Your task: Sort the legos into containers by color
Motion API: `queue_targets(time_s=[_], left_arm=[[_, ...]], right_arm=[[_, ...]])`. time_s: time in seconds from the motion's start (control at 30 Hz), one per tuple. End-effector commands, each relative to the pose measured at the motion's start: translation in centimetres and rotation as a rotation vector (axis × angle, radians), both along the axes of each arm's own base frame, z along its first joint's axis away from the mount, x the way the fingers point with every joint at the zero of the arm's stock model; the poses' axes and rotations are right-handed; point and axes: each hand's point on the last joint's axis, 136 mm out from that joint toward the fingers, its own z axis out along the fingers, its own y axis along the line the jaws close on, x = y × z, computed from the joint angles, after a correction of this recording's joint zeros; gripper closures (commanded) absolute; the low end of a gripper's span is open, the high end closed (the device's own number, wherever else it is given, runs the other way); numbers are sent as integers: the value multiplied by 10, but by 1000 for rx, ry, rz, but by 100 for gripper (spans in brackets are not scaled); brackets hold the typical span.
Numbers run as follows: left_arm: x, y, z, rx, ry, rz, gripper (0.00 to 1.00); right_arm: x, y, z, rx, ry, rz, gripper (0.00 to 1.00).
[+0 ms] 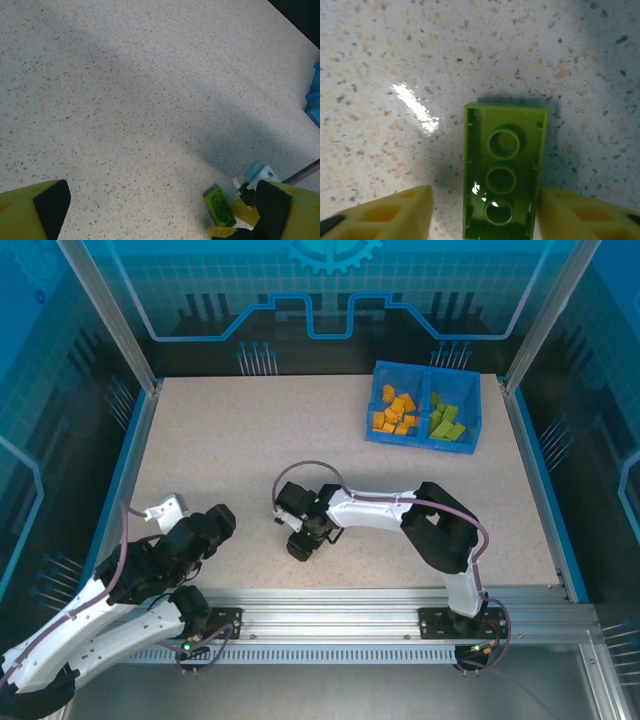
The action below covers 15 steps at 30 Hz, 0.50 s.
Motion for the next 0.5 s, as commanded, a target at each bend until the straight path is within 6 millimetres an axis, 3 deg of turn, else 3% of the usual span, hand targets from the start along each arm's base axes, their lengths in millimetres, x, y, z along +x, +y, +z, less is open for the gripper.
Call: queue_targets(time_s=[0.0, 0.2, 0.33, 0.47], left_arm=[[4, -2, 0, 53, -19, -52, 1], [14, -31, 7, 65, -66, -234, 1], [18, -72, 18, 29, -126, -465, 1], [11, -118, 32, -26, -199, -733, 1]], right_arm=[[4, -3, 0, -53, -55, -6, 53], [15, -13, 28, -17, -155, -47, 64], [25, -25, 63, 95, -192, -128, 66], [49, -58, 103, 222, -232, -282, 68]])
